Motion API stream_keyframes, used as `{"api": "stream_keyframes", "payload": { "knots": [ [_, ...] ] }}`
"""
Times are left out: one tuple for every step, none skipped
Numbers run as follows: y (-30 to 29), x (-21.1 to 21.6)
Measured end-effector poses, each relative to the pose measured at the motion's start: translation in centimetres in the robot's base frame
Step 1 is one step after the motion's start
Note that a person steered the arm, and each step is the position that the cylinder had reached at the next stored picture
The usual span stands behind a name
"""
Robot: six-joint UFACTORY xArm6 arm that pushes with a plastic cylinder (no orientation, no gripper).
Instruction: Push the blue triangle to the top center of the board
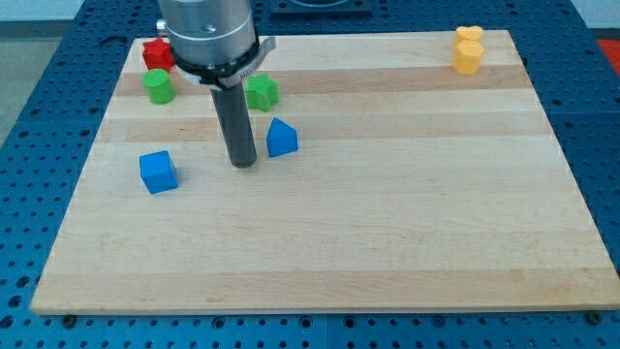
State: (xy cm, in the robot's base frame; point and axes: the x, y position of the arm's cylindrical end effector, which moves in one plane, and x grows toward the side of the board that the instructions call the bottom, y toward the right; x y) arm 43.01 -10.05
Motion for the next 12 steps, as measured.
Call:
{"api": "stream_keyframes", "payload": {
  "knots": [
    [5.6, -1.1],
    [10.4, -1.1],
    [10.6, 0.3],
    [10.6, 0.3],
    [11.1, -4.8],
    [13.1, -8.6],
    [13.2, -8.7],
    [13.2, -9.9],
    [13.4, -13.9],
    [13.6, -10.5],
    [14.9, -10.3],
    [15.0, -14.4]
  ]
}}
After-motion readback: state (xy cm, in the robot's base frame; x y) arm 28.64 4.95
